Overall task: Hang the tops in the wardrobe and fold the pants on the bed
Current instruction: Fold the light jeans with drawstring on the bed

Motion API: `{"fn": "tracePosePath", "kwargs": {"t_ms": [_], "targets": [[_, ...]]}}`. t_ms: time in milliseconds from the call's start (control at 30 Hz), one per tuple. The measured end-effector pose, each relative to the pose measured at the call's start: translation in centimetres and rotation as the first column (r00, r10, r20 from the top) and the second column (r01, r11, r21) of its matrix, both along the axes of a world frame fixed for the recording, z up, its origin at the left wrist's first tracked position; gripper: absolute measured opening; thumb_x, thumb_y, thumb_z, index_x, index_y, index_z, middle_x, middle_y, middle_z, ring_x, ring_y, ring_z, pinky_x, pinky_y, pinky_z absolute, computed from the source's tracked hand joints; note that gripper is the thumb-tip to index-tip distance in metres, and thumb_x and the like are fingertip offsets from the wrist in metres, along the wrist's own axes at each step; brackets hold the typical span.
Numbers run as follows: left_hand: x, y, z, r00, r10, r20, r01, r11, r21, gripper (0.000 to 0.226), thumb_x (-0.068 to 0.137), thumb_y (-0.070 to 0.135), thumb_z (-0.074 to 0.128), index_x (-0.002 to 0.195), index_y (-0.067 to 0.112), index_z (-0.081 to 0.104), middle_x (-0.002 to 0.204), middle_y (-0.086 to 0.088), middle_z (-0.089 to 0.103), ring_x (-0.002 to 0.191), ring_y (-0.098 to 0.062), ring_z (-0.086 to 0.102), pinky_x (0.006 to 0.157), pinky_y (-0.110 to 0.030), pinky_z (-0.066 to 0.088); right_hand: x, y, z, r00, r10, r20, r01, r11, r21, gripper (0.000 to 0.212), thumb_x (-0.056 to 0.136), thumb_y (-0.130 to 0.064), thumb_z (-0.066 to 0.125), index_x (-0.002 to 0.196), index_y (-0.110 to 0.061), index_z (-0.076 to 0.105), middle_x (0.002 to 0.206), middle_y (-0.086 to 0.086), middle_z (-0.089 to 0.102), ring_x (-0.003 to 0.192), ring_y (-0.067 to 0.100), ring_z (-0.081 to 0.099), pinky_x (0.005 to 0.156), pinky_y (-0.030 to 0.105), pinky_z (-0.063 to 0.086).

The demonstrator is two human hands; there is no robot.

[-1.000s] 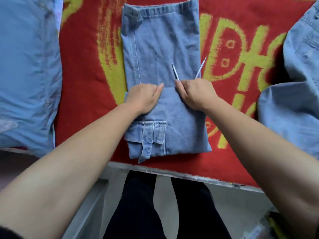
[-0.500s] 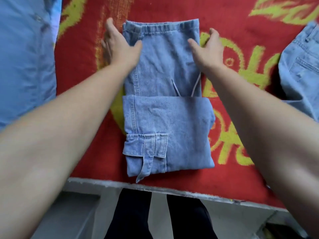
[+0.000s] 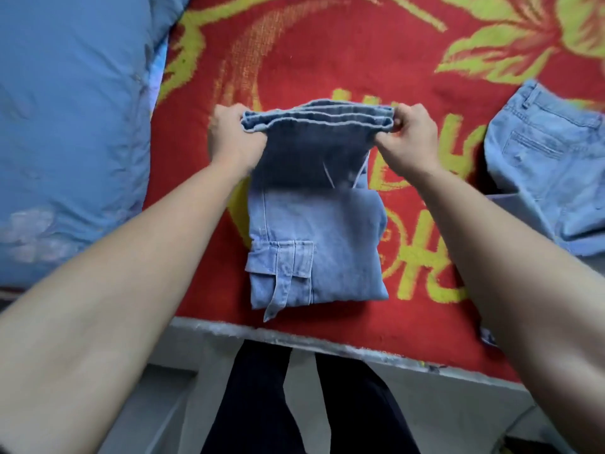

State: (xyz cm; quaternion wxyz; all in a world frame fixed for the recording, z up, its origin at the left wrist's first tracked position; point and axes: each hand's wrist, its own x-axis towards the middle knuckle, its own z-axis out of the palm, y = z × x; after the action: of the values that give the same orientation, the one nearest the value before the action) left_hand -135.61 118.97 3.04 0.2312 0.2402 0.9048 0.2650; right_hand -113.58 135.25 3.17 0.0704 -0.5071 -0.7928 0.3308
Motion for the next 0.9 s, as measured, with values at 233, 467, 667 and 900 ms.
{"fn": "tracePosePath", "kwargs": {"t_ms": [233,467,667,900], "targets": [[9.0,-11.7,2.5,0.884,-0.417,-0.212,0.397,0.908,-0.133,0.029,0.061,0.001,0.065,0.087,0.014,0.064,0.095,-0.008,0.059,0.094,-0.032,0.053,0.071,-0.038,0.042,10.9,-9.4,0.8,0.904,0.352,0.241,-0.4,0.895,0.195,0.023,0.073,-0.021,0.067,0.091,-0.008,0.062,0.094,0.016,0.055,0.081,0.037,0.055,0.061,0.04,0.045],[14.4,-19.3,0.3,0.628,-0.769,-0.12,0.691,0.622,-0.369,0.03,0.056,0.002,0.066,0.085,0.01,0.062,0.098,-0.008,0.062,0.096,-0.034,0.055,0.067,-0.042,0.048,15.6,-16.0,-2.1,0.658,0.56,0.503,-0.605,0.791,-0.091,0.027,0.077,-0.016,0.065,0.104,-0.013,0.063,0.099,0.016,0.056,0.089,0.037,0.054,0.071,0.044,0.043],[10.3,-14.1,1.1,0.68,-0.717,0.157,0.707,0.582,-0.402,0.025,0.084,0.026,0.048,0.106,0.015,0.051,0.098,-0.011,0.064,0.093,-0.037,0.059,0.073,-0.041,0.047,12.9,-12.8,-0.4,0.526,0.681,0.509,-0.63,0.714,-0.305,0.031,0.087,-0.036,0.051,0.114,-0.03,0.065,0.11,0.008,0.055,0.108,0.031,0.053,0.09,0.039,0.037],[5.7,-3.5,-0.9,0.835,-0.528,0.152,0.548,0.781,-0.299,0.052,0.086,0.029,0.053,0.135,0.013,0.046,0.13,-0.012,0.053,0.123,-0.032,0.047,0.103,-0.045,0.039,6.0,-7.8,0.1,0.741,0.524,0.421,-0.487,0.85,-0.202,0.038,0.088,-0.044,0.049,0.111,-0.018,0.066,0.108,0.013,0.057,0.105,0.034,0.054,0.084,0.04,0.043]]}}
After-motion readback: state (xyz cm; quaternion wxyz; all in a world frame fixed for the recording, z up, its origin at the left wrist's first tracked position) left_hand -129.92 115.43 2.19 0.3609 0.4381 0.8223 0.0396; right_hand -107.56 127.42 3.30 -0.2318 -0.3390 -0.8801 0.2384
